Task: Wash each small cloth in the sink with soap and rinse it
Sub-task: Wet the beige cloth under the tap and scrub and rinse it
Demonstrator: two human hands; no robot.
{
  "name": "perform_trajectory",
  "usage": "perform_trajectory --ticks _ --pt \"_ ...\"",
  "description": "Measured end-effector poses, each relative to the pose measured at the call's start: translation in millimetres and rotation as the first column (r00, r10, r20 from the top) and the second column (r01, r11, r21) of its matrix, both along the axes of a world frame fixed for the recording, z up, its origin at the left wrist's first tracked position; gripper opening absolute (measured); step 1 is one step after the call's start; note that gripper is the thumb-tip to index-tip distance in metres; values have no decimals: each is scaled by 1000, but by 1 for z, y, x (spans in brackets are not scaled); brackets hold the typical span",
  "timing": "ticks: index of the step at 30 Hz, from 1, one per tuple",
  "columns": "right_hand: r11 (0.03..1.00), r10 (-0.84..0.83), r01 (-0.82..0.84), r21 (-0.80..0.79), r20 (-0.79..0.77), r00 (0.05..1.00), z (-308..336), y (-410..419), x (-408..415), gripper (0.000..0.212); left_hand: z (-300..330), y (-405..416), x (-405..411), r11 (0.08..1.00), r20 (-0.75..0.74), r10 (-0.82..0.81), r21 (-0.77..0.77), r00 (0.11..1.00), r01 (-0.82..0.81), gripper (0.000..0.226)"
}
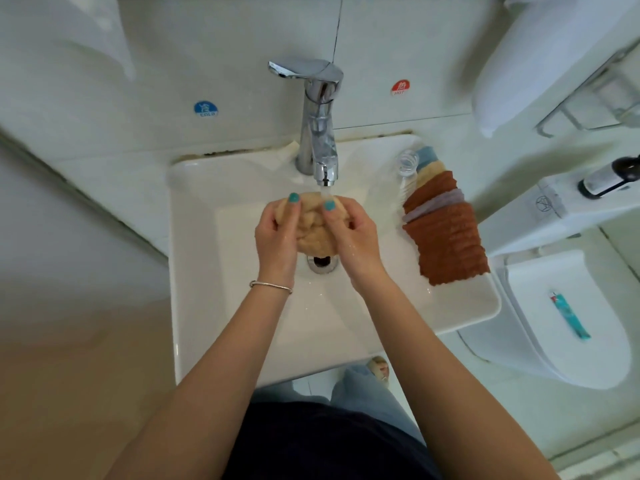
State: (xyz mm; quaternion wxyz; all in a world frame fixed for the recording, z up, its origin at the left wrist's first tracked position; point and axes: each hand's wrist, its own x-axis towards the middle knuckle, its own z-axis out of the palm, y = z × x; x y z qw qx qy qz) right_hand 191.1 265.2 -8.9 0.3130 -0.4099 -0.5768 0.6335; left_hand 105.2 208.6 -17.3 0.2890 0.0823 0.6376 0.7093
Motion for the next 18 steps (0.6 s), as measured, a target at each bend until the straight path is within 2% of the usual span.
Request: perform_trajectory --ticks 6,12,18 --pt "998 -48 48 -28 15 999 -6 14 29 7 -2 11 22 985 69 -166 -37 984 169 11" --pt "997 75 -74 -24 53 996 0 -1 -6 11 -10 -6 -13 999 92 28 18 995 -30 11" --pt "999 -15 14 35 47 999 -14 9 16 12 -6 0 3 994 -39 -107 -33 993 106 6"
